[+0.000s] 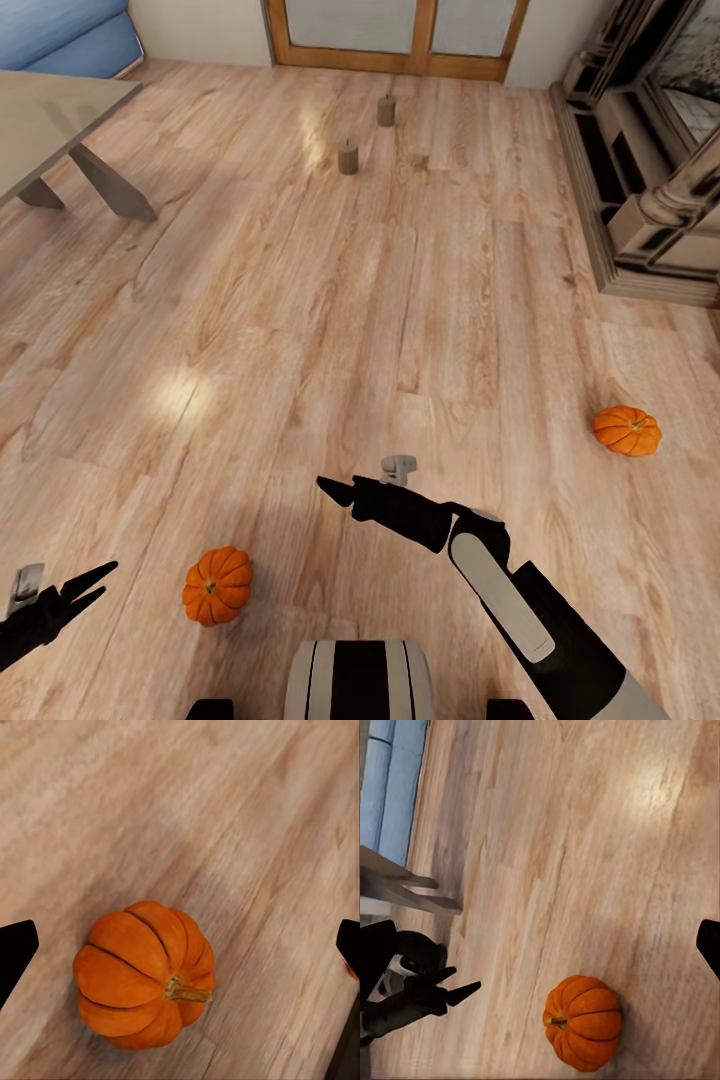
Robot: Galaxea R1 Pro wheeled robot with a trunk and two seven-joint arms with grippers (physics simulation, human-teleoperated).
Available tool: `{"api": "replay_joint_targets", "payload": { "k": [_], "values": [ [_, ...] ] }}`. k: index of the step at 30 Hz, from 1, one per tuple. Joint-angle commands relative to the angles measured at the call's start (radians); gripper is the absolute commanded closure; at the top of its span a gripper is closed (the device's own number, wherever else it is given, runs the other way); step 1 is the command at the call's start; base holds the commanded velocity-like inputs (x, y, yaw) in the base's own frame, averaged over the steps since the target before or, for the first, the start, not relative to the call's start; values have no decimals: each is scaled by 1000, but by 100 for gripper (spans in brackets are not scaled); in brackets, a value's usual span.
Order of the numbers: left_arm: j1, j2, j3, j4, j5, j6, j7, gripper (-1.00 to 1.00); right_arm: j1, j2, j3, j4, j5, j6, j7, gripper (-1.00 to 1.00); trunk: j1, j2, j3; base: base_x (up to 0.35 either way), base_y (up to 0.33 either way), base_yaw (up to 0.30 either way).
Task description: Place each of the two pumpkins and all three candles from the living room inside a cabinet in the living room (use any cabinet), then make sure every cabinet is closed, and position the cauldron so it is next to a table in the living room.
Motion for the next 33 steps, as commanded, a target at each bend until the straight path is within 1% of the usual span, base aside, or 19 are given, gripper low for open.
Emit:
{"api": "replay_joint_targets", "payload": {
  "k": [1,2,7,10,17,20,24,25,26,30,33],
  "values": [
    [-1,3,3,5,2,10,-4,-100,-1,0,0,-2,2,5,-5,-100,0,0,-1,0,0,0],
    [-2,4,4,9,8,11,-10,-100,-1,3,-1,-6,4,7,-10,-100,0,0,-1,0,0,0],
    [-4,-22,0,-17,36,12,-31,-100,1,31,-3,-6,-24,-15,-16,-100,0,0,-1,0,0,0],
    [-4,-24,-2,-19,53,13,-31,-100,0,33,-3,-9,-27,-16,-14,-100,1,-1,-12,0,0,0],
    [-4,-24,-2,-19,92,13,-28,-100,0,32,-3,-22,-26,-17,16,-100,1,-1,-12,0,0,0],
    [-4,-24,-2,-19,108,12,-27,-100,0,32,-3,-24,-25,-15,32,-100,3,-2,-24,0,0,0],
    [-4,-25,-3,-19,109,12,-26,-100,0,32,-3,-24,-25,-13,55,-100,4,-3,-39,0,0,0],
    [-4,-25,-3,-19,108,11,-25,-100,0,32,-2,-24,-25,-13,320,-100,5,-3,-43,0,0,0],
    [-4,-25,-3,-19,106,11,-24,-100,0,32,-2,-25,-25,-12,354,-100,5,-3,-47,0,0,0],
    [-4,-26,-3,-19,105,10,-23,-100,0,31,1,-26,-25,-9,456,-100,7,-4,-62,0,0,0],
    [-4,-27,-3,-19,104,9,-22,-100,0,28,1,-26,-25,-5,483,-100,8,-5,-74,0,0,0]
  ]
}}
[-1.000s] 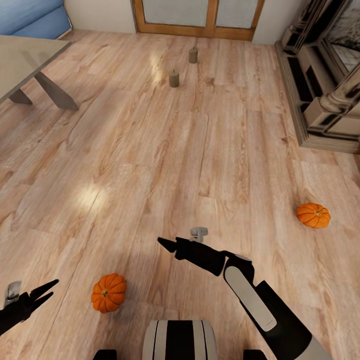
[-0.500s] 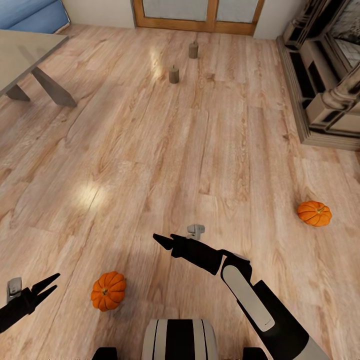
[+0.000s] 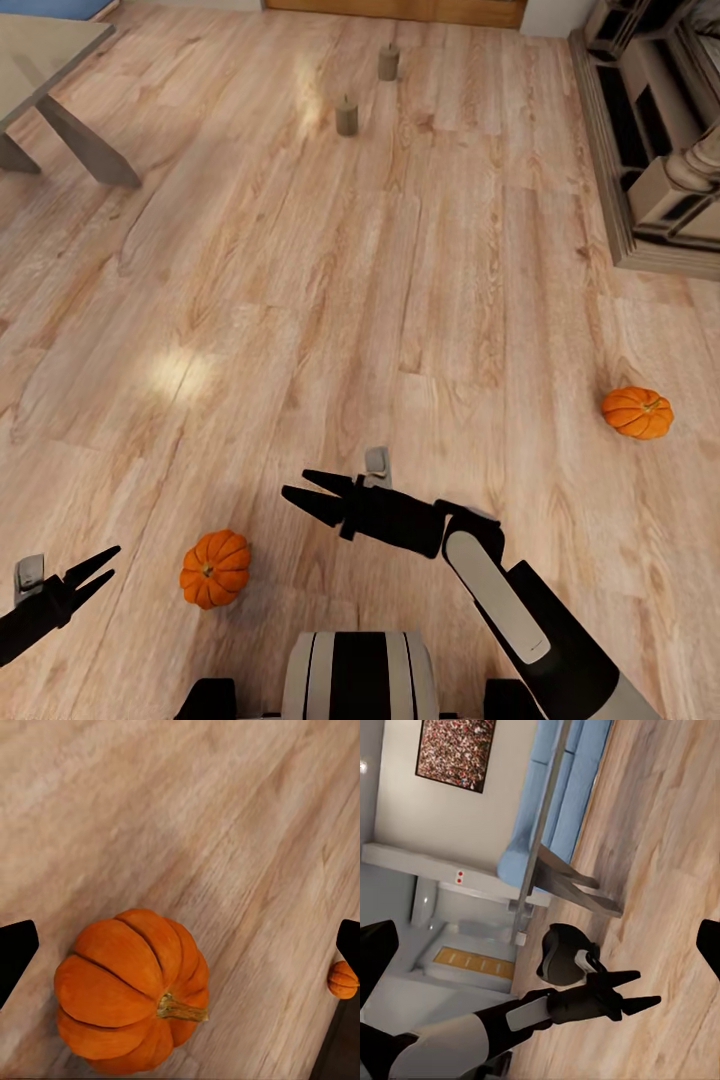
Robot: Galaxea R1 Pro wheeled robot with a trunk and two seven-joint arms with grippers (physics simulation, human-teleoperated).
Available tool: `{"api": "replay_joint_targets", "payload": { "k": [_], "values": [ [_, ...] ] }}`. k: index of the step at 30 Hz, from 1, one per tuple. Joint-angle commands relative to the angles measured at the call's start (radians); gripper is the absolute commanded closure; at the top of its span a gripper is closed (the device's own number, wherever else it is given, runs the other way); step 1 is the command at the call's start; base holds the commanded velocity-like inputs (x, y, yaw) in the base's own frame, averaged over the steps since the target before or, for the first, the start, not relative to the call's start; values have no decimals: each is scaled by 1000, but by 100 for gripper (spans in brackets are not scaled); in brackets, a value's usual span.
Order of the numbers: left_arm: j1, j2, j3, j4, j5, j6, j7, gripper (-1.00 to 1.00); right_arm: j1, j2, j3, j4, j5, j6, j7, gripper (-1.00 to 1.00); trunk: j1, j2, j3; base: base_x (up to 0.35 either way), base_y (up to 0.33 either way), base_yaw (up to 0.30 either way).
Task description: Place each of the two pumpkins and all three candles from the living room inside a cabinet in the living room (use any cabinet), then make sure every cabinet is closed, and position the cauldron so it is next to a table in the living room.
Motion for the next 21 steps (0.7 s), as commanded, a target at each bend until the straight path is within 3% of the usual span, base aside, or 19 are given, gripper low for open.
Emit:
{"api": "replay_joint_targets", "payload": {
  "k": [1,9,18,21],
  "values": [
    [0,0,2,0,2,10,-3,-100,-1,-1,0,0,-9,6,5,-100,0,0,-1,0,0,0],
    [0,-12,1,-1,1,8,-3,-100,-1,-4,-3,1,-9,5,21,-100,3,-2,-28,0,0,0],
    [0,-13,2,-1,1,7,-4,-100,-1,-4,-3,1,-9,1,20,-100,3,-2,-28,-7,0,0],
    [0,-13,2,-3,1,7,-4,-100,-1,-4,-3,1,-9,0,19,-100,3,-2,-28,-232,0,0]
  ]
}}
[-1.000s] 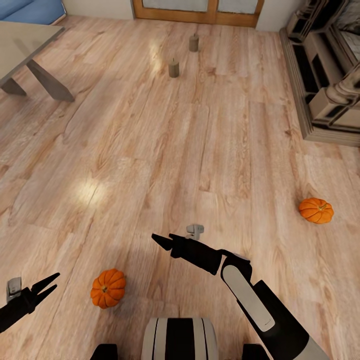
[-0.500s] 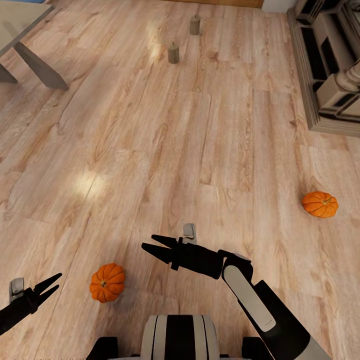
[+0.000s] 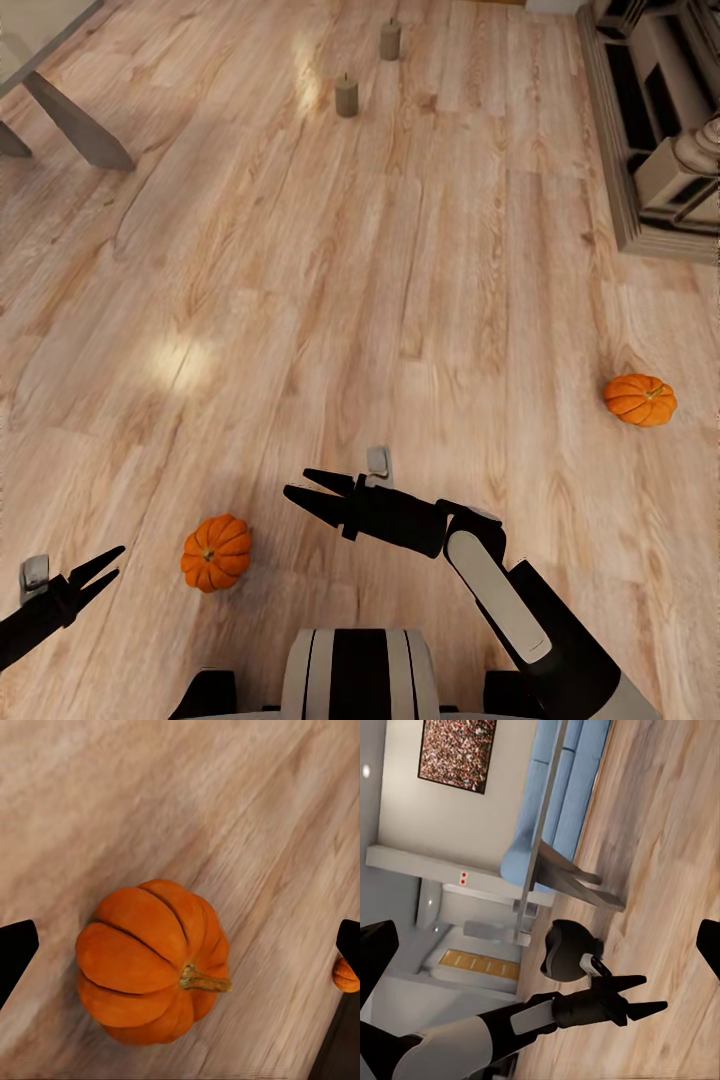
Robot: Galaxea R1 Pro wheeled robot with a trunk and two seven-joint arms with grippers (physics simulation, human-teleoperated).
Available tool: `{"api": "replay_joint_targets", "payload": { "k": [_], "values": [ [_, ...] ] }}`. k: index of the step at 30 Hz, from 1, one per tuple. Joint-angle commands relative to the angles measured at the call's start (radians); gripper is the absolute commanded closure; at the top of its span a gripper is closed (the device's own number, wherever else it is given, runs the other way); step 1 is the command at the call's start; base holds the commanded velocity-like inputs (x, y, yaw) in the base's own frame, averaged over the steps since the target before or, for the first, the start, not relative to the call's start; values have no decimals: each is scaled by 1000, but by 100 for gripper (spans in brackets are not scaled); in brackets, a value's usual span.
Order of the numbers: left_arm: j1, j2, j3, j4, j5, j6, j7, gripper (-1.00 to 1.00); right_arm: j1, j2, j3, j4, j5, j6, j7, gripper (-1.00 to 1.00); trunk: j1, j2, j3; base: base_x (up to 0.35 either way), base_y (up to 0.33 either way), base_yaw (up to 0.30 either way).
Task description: Place each of the two pumpkins and all three candles from the living room inside a cabinet in the living room (use any cabinet), then make sure every cabinet is closed, and position the cauldron so it is next to a table in the living room.
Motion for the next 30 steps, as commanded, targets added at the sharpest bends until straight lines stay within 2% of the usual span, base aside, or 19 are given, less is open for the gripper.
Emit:
{"api": "replay_joint_targets", "payload": {
  "k": [1,11,22,30],
  "values": [
    [0,0,2,0,1,10,-3,-100,-1,-1,1,0,-9,6,-2,-100,-1,0,0,-289,0,0],
    [0,0,2,-1,2,10,-1,-100,-1,2,1,1,-9,5,-11,-100,-1,0,0,-60,-82,0],
    [0,0,2,-1,2,10,-1,-100,-1,7,1,1,-8,3,-11,-100,-1,0,0,-1,-6,0],
    [0,0,1,-1,1,10,-1,-100,-1,8,1,0,1,2,-13,-100,-1,0,0,-121,-103,0]
  ]
}}
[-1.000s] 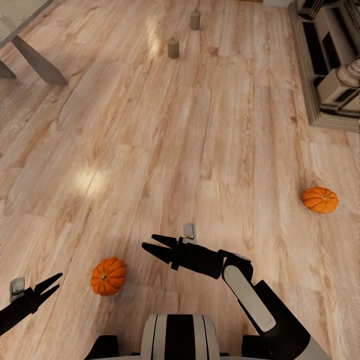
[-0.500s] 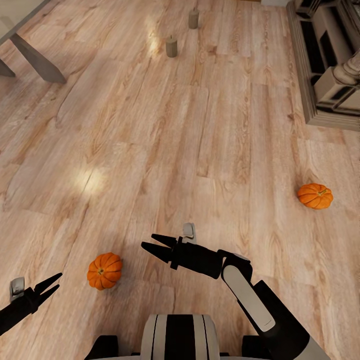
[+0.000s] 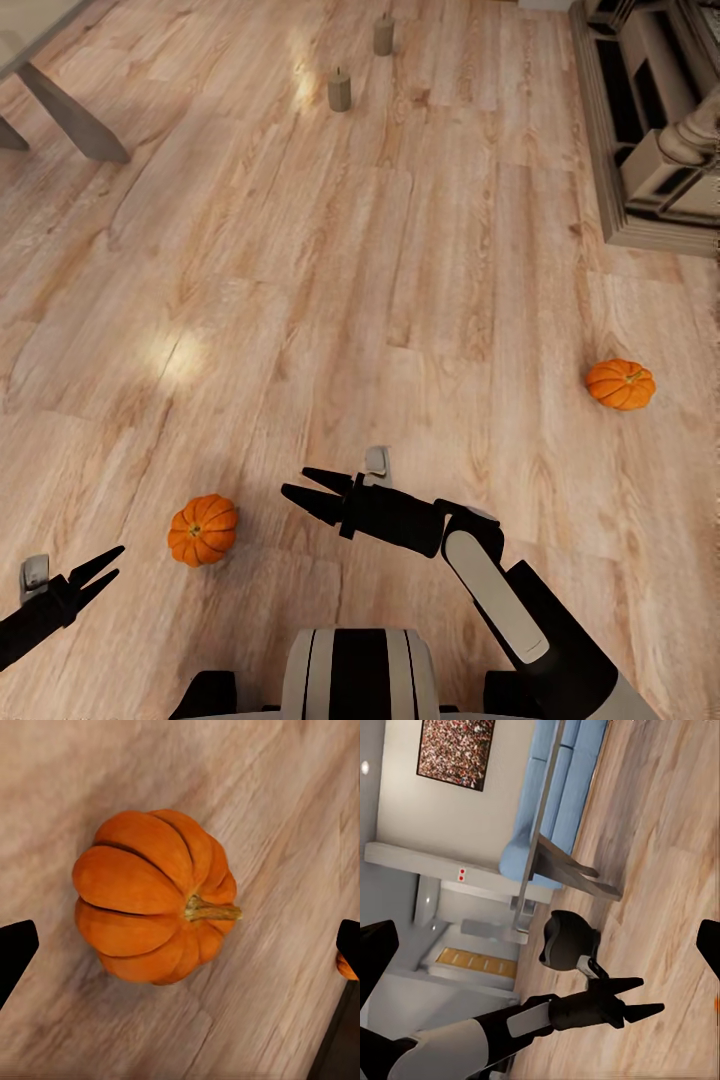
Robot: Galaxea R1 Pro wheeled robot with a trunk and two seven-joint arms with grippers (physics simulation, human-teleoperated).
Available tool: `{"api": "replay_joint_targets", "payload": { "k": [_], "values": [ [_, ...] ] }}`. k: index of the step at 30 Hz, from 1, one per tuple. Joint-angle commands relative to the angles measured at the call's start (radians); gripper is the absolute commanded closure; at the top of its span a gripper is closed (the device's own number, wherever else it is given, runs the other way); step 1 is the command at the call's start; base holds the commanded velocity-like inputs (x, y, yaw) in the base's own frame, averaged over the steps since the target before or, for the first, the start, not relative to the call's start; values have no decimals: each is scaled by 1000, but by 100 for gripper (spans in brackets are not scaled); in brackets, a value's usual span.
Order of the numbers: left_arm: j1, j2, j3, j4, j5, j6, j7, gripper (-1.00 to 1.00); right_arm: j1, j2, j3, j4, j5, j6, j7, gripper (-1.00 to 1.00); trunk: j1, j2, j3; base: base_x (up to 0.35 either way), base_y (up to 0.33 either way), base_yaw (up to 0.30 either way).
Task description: Place each of the two pumpkins and all three candles from the living room inside a cabinet in the living room (use any cabinet), then make sure every cabinet is closed, and position the cauldron so it is next to a table in the living room.
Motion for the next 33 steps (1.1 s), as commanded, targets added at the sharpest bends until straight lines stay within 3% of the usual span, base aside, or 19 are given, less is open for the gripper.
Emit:
{"api": "replay_joint_targets", "payload": {
  "k": [1,21,33],
  "values": [
    [0,0,2,0,1,10,-3,-100,-1,0,1,0,-8,4,-1,-100,0,0,0,-17,-240,0],
    [0,0,2,0,4,10,-6,-100,-1,-2,1,1,-5,2,-25,-100,0,0,0,-1,-58,147],
    [0,1,2,0,2,11,-3,-100,-1,-1,3,4,-3,4,-28,-100,2,-1,-16,0,0,72]
  ]
}}
